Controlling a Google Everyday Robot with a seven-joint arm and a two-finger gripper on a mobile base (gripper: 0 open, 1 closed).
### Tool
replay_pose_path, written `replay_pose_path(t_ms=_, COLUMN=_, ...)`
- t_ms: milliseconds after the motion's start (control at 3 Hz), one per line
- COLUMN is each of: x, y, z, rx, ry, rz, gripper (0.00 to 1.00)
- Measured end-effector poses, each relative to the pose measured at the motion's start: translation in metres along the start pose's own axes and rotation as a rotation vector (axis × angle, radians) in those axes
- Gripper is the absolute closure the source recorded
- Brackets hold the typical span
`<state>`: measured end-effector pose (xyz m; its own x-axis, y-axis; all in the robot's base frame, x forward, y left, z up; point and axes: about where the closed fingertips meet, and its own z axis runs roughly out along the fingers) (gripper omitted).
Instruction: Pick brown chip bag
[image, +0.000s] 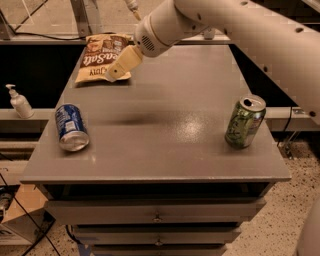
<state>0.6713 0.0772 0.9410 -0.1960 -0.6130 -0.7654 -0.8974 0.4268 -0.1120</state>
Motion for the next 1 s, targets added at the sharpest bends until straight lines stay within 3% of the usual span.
replay_pose_path(t_ms=333, x=-0.005, y=-0.011, z=0.030, rx=-0.005, ry=-0.019, rz=0.048, gripper=0.00)
replay_pose_path(t_ms=1000, x=-0.012, y=-0.030, z=0.093, rx=-0.037, ry=-0.020, rz=0.076, gripper=0.00)
